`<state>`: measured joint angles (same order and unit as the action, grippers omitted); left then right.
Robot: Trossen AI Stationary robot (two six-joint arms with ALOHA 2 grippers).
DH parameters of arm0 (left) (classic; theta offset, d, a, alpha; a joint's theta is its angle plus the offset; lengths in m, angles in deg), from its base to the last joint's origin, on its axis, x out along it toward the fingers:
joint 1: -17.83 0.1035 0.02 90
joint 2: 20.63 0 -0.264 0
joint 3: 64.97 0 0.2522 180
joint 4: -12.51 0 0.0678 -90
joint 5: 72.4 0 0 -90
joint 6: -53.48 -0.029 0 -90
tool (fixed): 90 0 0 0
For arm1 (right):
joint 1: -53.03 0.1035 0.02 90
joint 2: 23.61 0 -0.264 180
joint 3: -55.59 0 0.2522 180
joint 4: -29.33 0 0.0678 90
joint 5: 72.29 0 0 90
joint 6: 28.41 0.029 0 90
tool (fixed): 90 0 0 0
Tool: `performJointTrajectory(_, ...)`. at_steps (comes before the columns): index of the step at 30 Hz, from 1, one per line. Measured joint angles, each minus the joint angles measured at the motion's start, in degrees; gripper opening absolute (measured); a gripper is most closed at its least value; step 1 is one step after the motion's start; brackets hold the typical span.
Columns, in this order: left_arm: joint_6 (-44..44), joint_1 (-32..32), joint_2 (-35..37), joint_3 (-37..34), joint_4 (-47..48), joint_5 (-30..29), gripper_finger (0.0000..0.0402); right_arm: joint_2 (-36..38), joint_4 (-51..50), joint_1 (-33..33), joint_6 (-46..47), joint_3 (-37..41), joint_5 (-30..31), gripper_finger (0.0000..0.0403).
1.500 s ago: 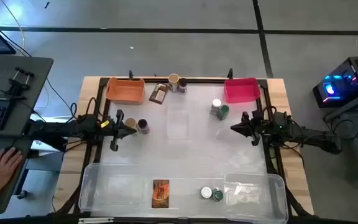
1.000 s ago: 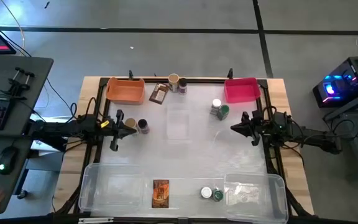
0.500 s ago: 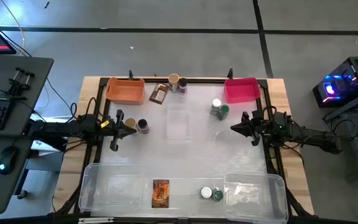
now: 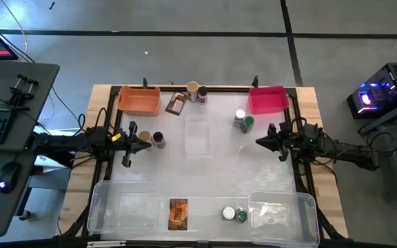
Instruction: Sort spices by type
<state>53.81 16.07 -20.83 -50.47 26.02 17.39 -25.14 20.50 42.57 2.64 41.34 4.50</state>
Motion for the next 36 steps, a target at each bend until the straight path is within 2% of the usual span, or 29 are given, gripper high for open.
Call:
performJointTrajectory(14,0.3,0.0,0.0,0.0,-1.1,0.0,0.0001,0.0,0.0,0.0,0.0,0.0,0.0,0.0001)
performJointTrajectory(16,5.1,-0.1,0.0,0.0,-3.3,0.0,0.0001,0.0,0.0,0.0,0.0,0.0,0.0,0.0001)
performJointTrajectory(18,14.2,-0.2,-0.4,0.0,-10.7,-0.3,0.0001,0.0,0.0,0.0,0.0,0.0,0.0,0.0001)
performJointTrajectory(20,22.3,-0.2,-1.0,0.1,-19.7,-3.6,0.0001,0.0,0.0,0.0,0.0,0.0,0.0,0.0001)
performJointTrajectory(23,34.7,-0.2,-3.2,0.1,-31.5,-16.2,0.0001,0.0,0.0,0.0,0.0,0.0,0.0,0.0001)
performJointTrajectory(25,37.1,-0.2,-6.5,1.1,-37.9,-21.7,0.0001,0.0,0.0,0.0,0.0,0.0,0.0,0.0001)
performJointTrajectory(28,33.7,-0.4,-14.1,7.3,-40.1,-20.0,0.0001,0.0,0.0,0.0,0.0,0.0,0.0,0.0001)
performJointTrajectory(31,26.0,-0.5,-24.7,17.8,-37.5,-16.5,0.0001,0.0,0.0,0.0,0.0,0.0,0.0,0.0001)
performJointTrajectory(33,19.8,-0.3,-30.5,26.2,-29.1,-16.1,0.0001,0.0,0.0,0.0,0.0,0.0,0.0,0.0001)
performJointTrajectory(36,10.0,0.6,-36.8,39.0,-9.0,-16.6,0.0001,0.0,0.0,0.0,0.0,0.0,0.0,0.0001)
